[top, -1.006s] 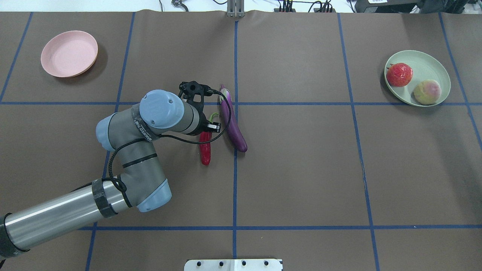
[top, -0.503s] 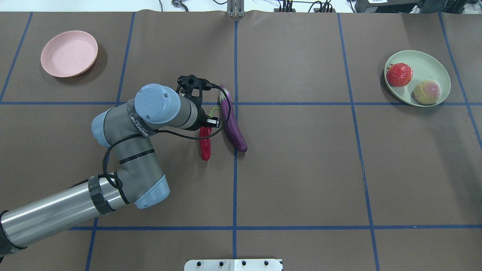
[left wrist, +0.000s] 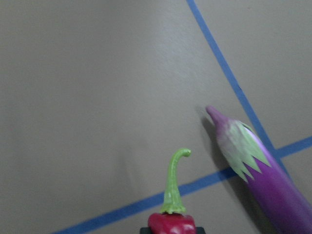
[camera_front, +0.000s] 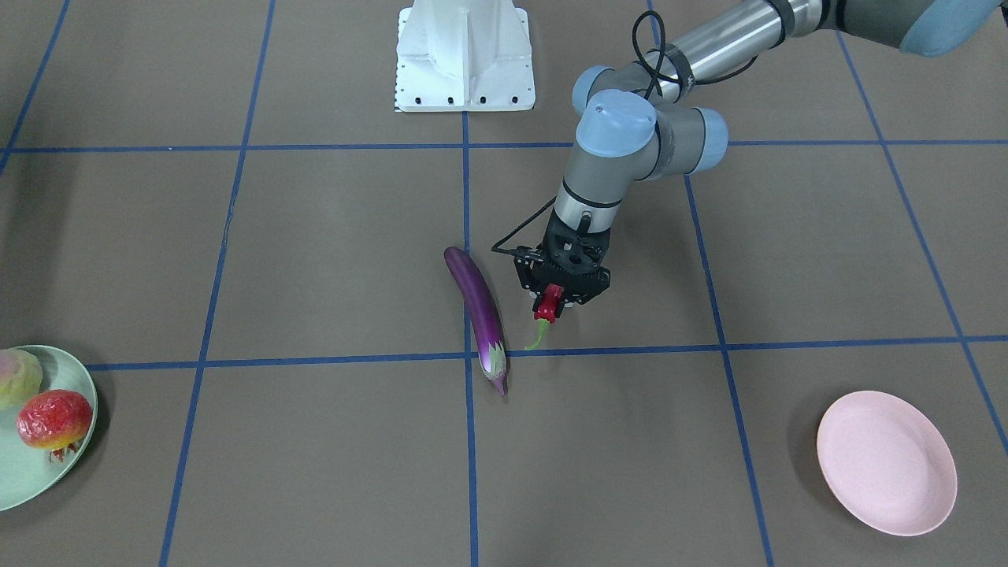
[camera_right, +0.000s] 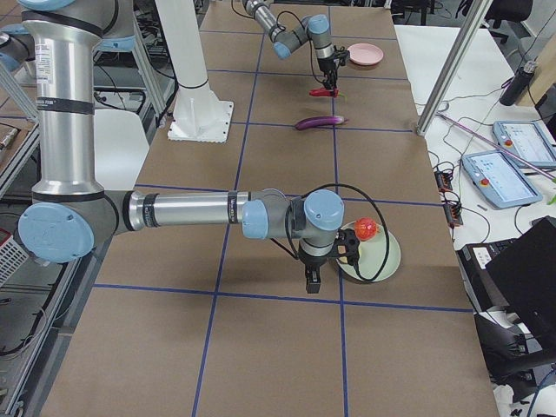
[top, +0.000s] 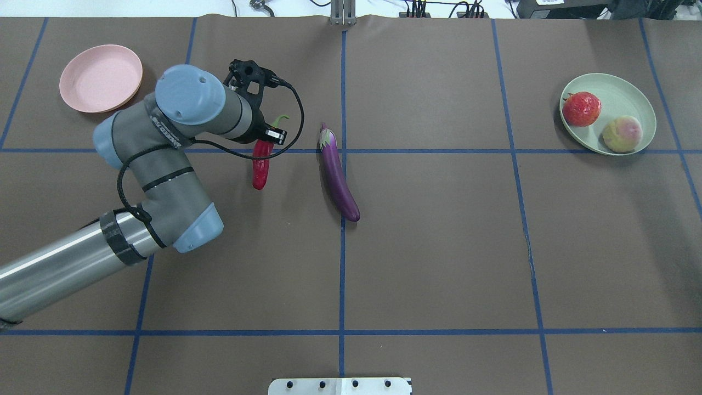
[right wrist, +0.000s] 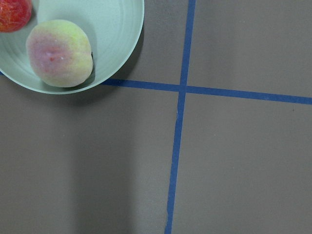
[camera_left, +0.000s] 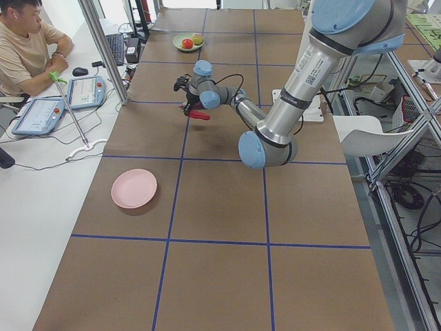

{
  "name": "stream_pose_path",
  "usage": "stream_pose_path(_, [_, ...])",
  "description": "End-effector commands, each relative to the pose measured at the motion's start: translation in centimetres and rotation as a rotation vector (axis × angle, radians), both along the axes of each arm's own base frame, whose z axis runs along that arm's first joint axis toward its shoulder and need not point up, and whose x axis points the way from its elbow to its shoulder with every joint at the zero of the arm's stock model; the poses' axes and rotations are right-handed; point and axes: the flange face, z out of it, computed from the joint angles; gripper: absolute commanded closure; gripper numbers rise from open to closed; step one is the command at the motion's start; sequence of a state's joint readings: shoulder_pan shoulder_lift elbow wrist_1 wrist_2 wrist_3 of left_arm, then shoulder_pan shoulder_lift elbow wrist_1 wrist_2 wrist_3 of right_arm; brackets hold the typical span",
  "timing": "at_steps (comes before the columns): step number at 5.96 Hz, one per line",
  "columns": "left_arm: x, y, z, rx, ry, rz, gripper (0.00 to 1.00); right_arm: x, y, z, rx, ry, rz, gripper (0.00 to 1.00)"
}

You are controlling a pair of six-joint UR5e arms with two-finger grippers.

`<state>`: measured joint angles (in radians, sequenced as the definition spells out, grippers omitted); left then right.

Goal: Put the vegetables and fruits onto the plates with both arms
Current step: 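Carry the chili with the left gripper onto the pink plate and release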

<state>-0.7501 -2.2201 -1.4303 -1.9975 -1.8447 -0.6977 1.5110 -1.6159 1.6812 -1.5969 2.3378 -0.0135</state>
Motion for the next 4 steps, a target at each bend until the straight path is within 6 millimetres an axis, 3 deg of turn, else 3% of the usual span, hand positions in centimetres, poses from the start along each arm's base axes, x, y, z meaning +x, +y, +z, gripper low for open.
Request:
stream_pose_path(1, [-9.4, -9.2, 8.2, 0.043, -0.14, 0.115, 1.0, 0.0, 0.3, 0.3, -0.005, 0.0, 0.0, 0.0])
stream_pose_path(2, [-15.1, -13.6, 14.7, 0.048, -0.241, 0.163, 1.0, 0.0, 0.3, 0.3, -0.005, 0.0, 0.0, 0.0])
stream_pose_path(4, [-23.4, -17.3, 21.3, 0.039, -0.327, 0.177, 1.0, 0.0, 0.1, 0.1, 0.016, 0.001, 0.0, 0.0])
